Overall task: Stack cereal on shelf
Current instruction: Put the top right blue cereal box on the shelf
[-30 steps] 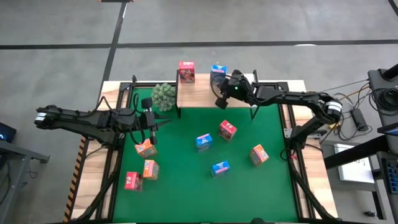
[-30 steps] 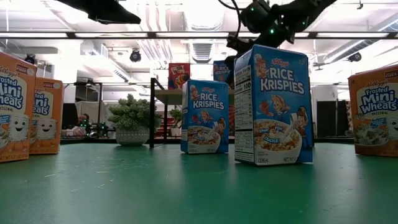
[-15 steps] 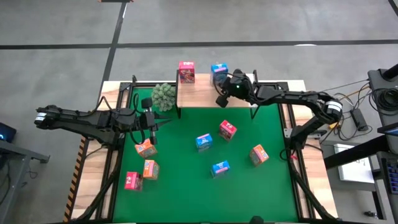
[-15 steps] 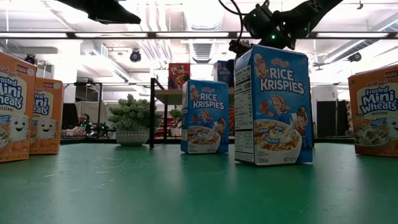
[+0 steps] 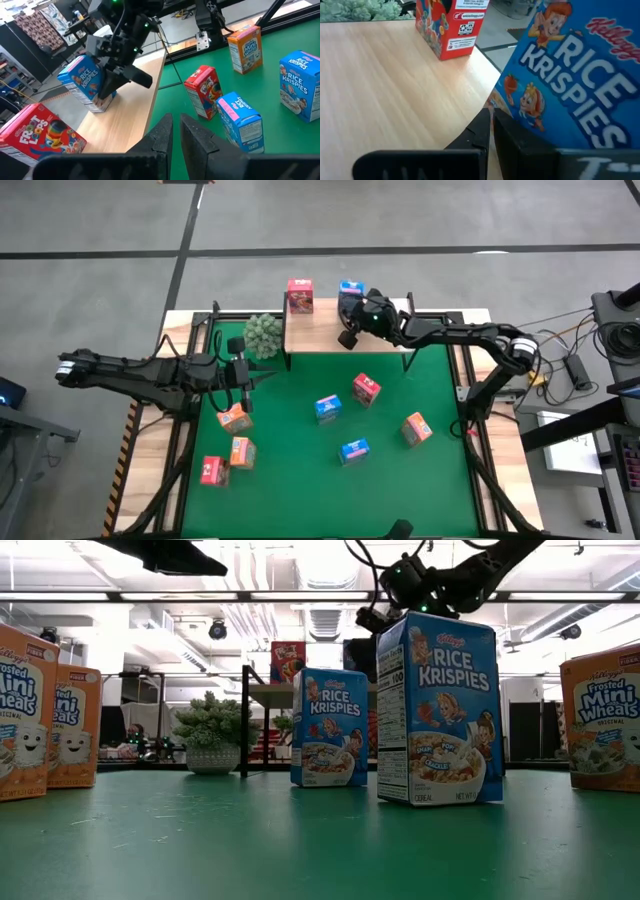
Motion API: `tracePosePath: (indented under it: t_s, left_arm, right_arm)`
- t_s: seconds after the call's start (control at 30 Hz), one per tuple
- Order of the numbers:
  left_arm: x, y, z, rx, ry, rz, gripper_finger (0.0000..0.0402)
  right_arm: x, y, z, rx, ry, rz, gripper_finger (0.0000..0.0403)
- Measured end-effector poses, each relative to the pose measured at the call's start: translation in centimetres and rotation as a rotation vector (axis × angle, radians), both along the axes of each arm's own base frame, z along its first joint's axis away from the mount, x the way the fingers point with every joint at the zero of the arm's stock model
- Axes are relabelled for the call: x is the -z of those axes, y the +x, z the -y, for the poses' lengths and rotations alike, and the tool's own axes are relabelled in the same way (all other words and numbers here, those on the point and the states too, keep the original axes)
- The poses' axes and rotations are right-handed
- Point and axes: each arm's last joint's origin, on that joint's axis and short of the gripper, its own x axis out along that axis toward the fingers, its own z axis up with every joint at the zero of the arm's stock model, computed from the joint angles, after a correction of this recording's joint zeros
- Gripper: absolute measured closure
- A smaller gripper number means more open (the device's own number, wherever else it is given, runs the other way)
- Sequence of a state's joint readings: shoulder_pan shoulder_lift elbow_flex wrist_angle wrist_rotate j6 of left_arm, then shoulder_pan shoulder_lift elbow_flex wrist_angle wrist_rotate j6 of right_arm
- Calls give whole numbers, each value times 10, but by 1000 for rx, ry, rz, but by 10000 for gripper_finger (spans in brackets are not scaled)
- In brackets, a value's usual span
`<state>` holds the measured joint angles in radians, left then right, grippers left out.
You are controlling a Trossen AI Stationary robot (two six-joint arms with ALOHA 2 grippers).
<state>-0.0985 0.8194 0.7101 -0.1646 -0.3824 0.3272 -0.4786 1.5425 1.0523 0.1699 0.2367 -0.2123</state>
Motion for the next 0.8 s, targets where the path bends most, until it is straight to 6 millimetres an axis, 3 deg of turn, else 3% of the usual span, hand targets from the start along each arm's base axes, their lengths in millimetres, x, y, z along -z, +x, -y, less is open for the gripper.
tracePosePath:
  t_s: [0.8]
  left_arm:
    - [0,0,0,0,1,-1,387]
  right_arm:
    - [-1,-4,2,58,-27,-153,390]
